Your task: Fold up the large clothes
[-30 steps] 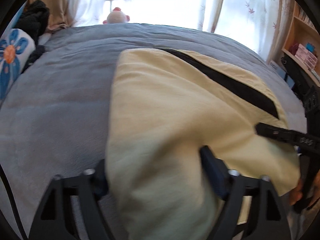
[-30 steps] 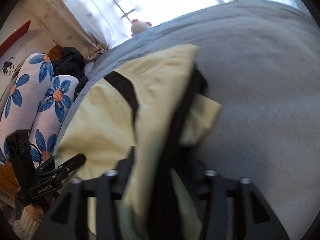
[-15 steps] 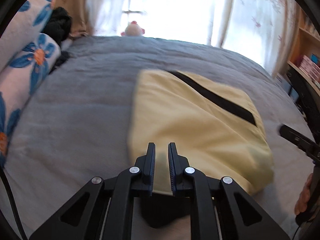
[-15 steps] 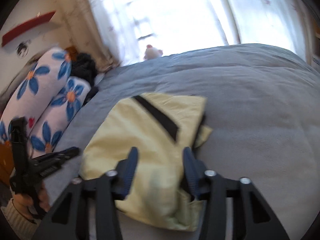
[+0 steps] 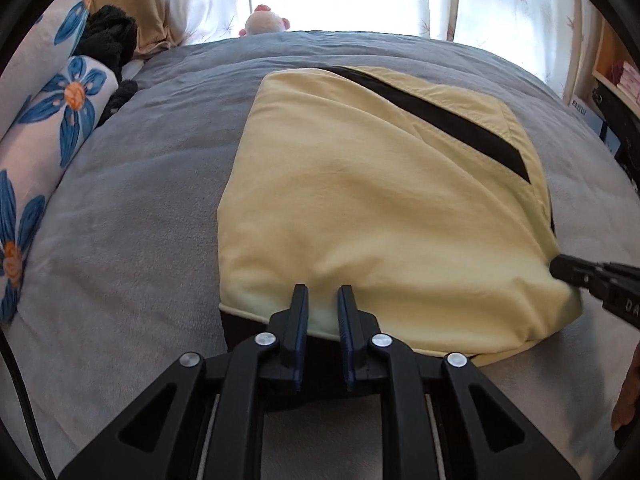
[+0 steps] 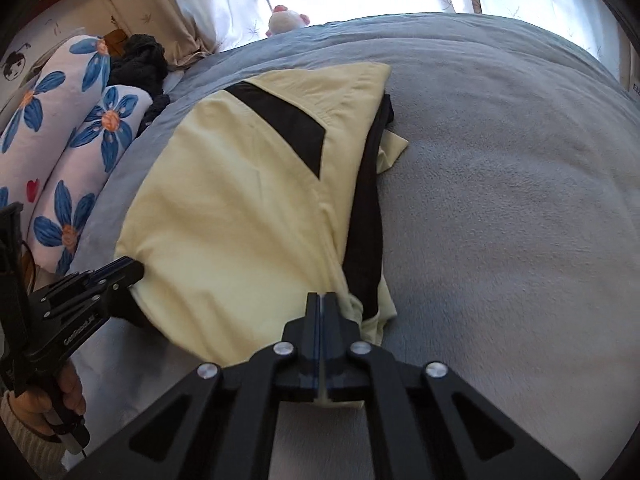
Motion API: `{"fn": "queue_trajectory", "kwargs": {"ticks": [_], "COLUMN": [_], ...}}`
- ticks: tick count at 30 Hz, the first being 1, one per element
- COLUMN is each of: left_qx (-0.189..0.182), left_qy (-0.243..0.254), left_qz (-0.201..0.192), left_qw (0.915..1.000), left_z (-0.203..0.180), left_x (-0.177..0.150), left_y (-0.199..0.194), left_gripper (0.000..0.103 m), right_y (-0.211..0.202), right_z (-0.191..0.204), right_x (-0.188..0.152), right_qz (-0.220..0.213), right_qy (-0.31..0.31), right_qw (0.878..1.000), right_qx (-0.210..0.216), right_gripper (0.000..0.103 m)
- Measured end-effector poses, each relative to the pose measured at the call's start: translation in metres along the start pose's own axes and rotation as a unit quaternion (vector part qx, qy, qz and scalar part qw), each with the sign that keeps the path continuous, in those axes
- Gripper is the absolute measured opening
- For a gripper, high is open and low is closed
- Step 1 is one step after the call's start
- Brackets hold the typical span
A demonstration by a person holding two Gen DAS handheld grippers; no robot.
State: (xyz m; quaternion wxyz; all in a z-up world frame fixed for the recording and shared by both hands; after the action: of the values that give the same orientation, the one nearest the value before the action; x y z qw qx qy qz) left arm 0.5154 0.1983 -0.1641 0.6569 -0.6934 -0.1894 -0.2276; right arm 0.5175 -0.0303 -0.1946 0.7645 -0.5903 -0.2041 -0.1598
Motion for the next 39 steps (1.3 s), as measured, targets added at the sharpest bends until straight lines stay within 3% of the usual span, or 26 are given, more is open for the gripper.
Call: {"fn": "queue_trajectory", "kwargs": {"ticks": [2, 6, 10, 13, 18, 20, 23, 27, 31, 36, 39], "left_qx": [-0.009, -0.016, -0.023, -0.039, -0.053, -0.063, -0.071, -0.080, -0.082, -0.052, -0.032], "left_qy": [-0.008, -0.014, -0.011, -0.010, -0.002, 0.000, 0.007, 0.007, 0.005, -0.001, -0.003], "left_qz": [0.002, -0.010, -0.017, -0.009, -0.029, -0.041, -0.056, -0.073, -0.084, -0.099, -0.107], "left_qw": [0.9999, 0.9997, 0.9995, 0.9991, 0.9982, 0.9971, 0.9959, 0.9941, 0.9930, 0.9938, 0.9937], "left_z": [-0.004, -0.016, -0.034, -0.050, -0.080, -0.095, -0.115, -0.142, -0.163, -0.178, -0.185], "left_x": [-0.001, -0.006, -0.011, -0.018, -0.034, -0.043, -0.056, -0.078, -0.102, -0.129, -0.148], "left_y": [-0.011, -0.046, -0.085, -0.118, -0.181, -0.212, -0.252, -0.302, -0.342, -0.379, -0.391], "left_gripper": [0.030, 0.075, 0.079, 0.089, 0.091, 0.091, 0.092, 0.092, 0.092, 0.092, 0.092], "right_y": [-0.010, -0.038, -0.079, -0.114, -0.179, -0.206, -0.256, -0.310, -0.358, -0.396, -0.404], "right_z": [0.003, 0.005, 0.003, 0.001, -0.004, -0.005, -0.005, -0.003, -0.001, 0.001, 0.001], "right_x": [-0.001, -0.009, -0.018, -0.028, -0.047, -0.055, -0.071, -0.091, -0.116, -0.146, -0.170], "right_qz": [0.005, 0.010, 0.010, 0.006, -0.011, -0.014, -0.038, -0.058, -0.079, -0.098, -0.103], "right_qy": [-0.002, -0.001, 0.005, 0.009, 0.026, 0.030, 0.020, 0.008, 0.000, -0.015, -0.015], "right_qw": [1.000, 1.000, 1.000, 1.000, 1.000, 0.999, 0.999, 0.998, 0.997, 0.995, 0.994], "right_qx": [-0.002, 0.002, 0.008, 0.008, 0.006, 0.009, 0.011, 0.015, 0.011, -0.008, -0.018], "right_gripper": [0.003, 0.003, 0.003, 0.003, 0.007, 0.029, 0.047, 0.050, 0.060, 0.062, 0.069]}}
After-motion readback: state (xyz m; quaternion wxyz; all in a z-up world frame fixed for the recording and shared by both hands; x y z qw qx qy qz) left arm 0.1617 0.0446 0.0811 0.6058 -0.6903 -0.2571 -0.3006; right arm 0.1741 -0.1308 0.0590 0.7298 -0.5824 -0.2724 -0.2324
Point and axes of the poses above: each gripper's, at about its wrist camera, not at the fingertips, and y roughly the way its jaws point, z to its left, x to its top, the point moved 4 cm from there along y, roughly the way its jaws point, and after that the axes turned 3 degrees about -x, right-handed, at the moved point
